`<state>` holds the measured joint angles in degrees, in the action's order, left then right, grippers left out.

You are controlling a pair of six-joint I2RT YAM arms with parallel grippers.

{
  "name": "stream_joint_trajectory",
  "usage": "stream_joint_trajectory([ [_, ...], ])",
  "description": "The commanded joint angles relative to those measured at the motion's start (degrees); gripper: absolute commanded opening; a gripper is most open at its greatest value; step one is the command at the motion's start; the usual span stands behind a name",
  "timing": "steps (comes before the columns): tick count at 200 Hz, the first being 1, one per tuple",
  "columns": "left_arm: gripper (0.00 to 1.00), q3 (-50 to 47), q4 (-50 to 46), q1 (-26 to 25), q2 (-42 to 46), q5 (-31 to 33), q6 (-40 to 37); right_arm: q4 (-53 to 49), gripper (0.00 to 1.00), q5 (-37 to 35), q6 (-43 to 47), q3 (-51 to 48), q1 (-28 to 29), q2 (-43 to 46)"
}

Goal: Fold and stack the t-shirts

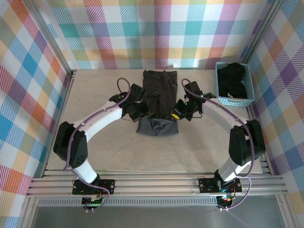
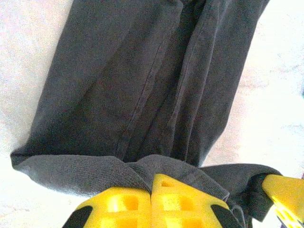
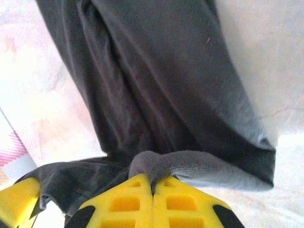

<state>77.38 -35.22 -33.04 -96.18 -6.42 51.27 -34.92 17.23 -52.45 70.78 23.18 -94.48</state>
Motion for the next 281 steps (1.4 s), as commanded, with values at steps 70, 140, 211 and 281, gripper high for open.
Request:
stream_joint_trajectory([
  [70,0.0,11.9,-2.7,7.2,-13.0,-3.9,-5.5,1.3,0.0,4.1,0.3,10.4,-4.9,-13.2],
  [140,0.0,21.8,-5.9,9.5,-21.9,-4.9,-8.7,0.4,0.0,5.3,1.0,15.9,-7.4,-19.6],
  [211,0.66,9.4,7.4,11.3,-10.7,-5.2,-12.2,1.0,0.51,7.2,9.7,14.9,-12.4,-16.9],
  [281,0.65,-34.9,34.7,7.6,15.0,-6.8,9.5,9.3,0.58,5.3,9.1,-15.0,-6.4,4.1],
])
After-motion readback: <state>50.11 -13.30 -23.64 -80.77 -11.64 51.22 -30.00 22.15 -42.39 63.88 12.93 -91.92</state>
